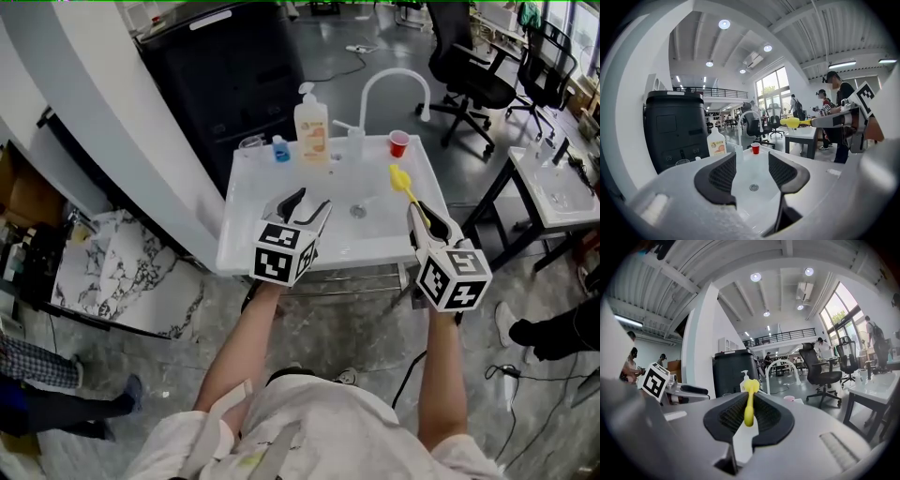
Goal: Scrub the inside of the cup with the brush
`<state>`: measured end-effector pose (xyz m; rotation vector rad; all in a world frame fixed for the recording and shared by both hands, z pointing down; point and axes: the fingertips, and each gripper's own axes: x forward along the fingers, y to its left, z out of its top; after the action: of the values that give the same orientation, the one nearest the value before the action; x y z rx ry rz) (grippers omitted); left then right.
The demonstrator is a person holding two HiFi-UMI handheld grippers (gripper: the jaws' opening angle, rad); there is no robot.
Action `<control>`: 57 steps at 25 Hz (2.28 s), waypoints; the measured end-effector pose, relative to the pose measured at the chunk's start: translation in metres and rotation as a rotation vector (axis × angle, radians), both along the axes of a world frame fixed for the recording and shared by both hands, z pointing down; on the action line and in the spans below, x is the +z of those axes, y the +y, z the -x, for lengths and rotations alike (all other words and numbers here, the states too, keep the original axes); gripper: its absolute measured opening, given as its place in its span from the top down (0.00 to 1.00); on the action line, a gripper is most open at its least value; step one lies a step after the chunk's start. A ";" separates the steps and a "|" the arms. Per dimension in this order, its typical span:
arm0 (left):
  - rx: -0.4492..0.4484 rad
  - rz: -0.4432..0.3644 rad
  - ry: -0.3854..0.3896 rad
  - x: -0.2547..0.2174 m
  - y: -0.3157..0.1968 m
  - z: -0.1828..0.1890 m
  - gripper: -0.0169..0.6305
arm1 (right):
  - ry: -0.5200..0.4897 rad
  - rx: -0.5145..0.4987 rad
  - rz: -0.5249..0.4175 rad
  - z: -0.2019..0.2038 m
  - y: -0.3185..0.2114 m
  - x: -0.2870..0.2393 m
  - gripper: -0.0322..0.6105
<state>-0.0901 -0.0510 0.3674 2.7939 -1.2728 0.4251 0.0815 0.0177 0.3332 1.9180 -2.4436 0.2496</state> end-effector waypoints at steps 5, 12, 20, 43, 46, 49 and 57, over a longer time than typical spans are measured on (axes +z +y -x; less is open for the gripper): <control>-0.014 -0.011 -0.010 0.000 -0.013 -0.006 0.63 | -0.006 -0.014 -0.001 -0.006 -0.015 0.002 0.90; -0.006 -0.014 -0.001 0.005 -0.047 -0.022 0.62 | 0.015 -0.024 0.002 -0.013 -0.048 0.006 0.89; -0.013 -0.017 0.034 0.008 -0.123 -0.031 0.62 | 0.044 -0.034 0.015 -0.018 -0.123 0.010 0.89; 0.188 0.020 0.074 0.023 -0.258 -0.091 0.62 | 0.088 0.057 0.076 -0.028 -0.265 0.020 0.90; 0.198 0.018 0.073 0.023 -0.262 -0.097 0.62 | 0.090 0.066 0.075 -0.035 -0.269 0.021 0.90; 0.199 0.015 0.076 0.023 -0.263 -0.105 0.62 | 0.087 0.065 0.073 -0.043 -0.272 0.022 0.89; 0.171 0.017 0.054 0.030 -0.268 -0.138 0.60 | 0.071 0.036 0.070 -0.082 -0.281 0.028 0.90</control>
<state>0.0479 -0.3186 0.3969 2.8896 -1.0199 0.3630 0.1636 -0.2635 0.3614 1.9099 -2.3264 0.2597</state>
